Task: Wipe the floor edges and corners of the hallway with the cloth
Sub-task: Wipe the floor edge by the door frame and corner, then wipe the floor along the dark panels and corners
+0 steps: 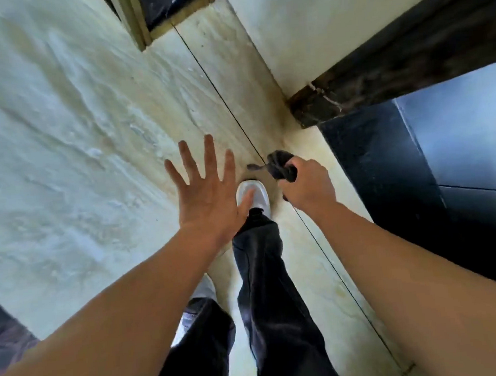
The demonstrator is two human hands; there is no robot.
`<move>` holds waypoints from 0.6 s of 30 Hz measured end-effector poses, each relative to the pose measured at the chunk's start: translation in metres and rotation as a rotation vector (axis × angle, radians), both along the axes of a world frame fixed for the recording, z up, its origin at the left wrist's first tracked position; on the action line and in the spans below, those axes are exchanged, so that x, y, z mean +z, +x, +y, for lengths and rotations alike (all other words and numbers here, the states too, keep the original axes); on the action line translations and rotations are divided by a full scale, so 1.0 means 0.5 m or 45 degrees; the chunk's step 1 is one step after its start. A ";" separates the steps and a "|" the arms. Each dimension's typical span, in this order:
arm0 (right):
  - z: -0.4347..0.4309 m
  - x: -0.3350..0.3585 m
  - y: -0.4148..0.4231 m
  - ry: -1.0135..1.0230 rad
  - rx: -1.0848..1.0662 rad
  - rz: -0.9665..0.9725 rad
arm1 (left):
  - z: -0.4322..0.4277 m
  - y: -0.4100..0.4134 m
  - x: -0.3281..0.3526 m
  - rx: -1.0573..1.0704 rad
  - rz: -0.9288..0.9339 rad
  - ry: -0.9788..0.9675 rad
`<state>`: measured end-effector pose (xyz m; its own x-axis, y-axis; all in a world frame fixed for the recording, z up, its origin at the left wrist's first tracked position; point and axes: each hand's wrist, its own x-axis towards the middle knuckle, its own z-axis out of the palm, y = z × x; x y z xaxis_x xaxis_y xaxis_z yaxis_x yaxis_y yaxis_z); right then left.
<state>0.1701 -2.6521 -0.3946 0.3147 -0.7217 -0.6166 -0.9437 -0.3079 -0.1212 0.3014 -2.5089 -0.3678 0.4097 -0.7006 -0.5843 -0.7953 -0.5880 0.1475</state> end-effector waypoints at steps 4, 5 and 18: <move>0.098 0.317 0.118 0.043 0.145 -0.182 | 0.125 0.078 0.319 0.122 0.028 0.085; 0.119 0.397 0.156 0.049 0.172 -0.232 | 0.158 0.109 0.400 0.162 0.002 0.072; 0.240 0.892 0.548 0.146 0.102 -0.565 | 0.254 0.540 0.855 0.427 -0.325 0.075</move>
